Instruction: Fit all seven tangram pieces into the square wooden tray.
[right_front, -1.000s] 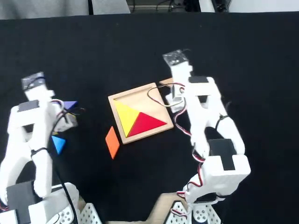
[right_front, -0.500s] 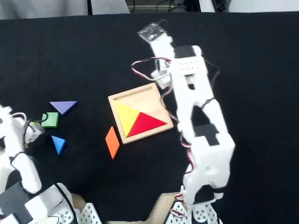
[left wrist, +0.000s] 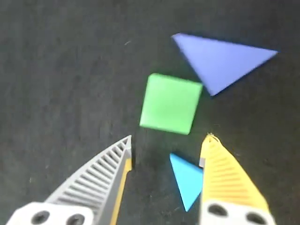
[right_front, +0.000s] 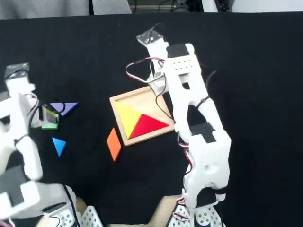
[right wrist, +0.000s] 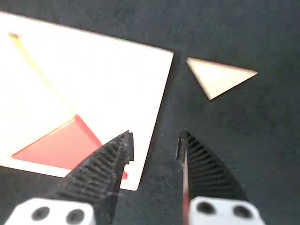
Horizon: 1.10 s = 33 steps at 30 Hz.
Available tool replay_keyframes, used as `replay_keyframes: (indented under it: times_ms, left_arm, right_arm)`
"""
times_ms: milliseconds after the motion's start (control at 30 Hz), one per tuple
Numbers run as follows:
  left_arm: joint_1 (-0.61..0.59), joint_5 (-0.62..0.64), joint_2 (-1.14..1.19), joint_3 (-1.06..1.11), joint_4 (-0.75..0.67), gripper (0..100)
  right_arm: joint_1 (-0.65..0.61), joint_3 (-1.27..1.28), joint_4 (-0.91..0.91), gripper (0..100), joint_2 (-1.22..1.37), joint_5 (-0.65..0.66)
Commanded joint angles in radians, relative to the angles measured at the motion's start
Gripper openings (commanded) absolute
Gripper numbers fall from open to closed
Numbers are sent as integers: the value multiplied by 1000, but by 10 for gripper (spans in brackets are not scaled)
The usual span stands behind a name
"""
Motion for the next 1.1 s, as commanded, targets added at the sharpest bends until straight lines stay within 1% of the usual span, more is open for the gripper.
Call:
replay_keyframes:
  times_ms: [0,100,133,267,367,500,667,867,967,1067]
  left_arm:
    - [42,-20,149,-260,86,253]
    - [85,-38,288,-464,189,304]
    - [93,-64,328,-532,207,311]
    - [97,-176,460,-802,258,309]
    - [99,-180,543,-928,269,309]
    - [68,-130,667,-1004,269,309]
    - [28,-133,766,-1026,284,251]
    - [45,-322,769,-1027,462,214]
    - [45,-385,769,-1024,535,202]
    - [62,-411,778,-1023,588,197]
  right_arm:
    - [12,42,-69,167,-19,-9]
    - [28,65,-106,167,-42,-34]
    - [32,74,-115,167,-56,-49]
    - [38,154,-166,167,-120,-64]
    - [26,239,-233,167,-160,-60]
    - [6,315,-287,167,-208,-57]
    - [-12,346,-307,167,-228,-57]
    - [-12,349,-307,167,-226,-57]
    - [-11,349,-307,167,-226,-57]
    - [-14,349,-307,167,-226,-57]
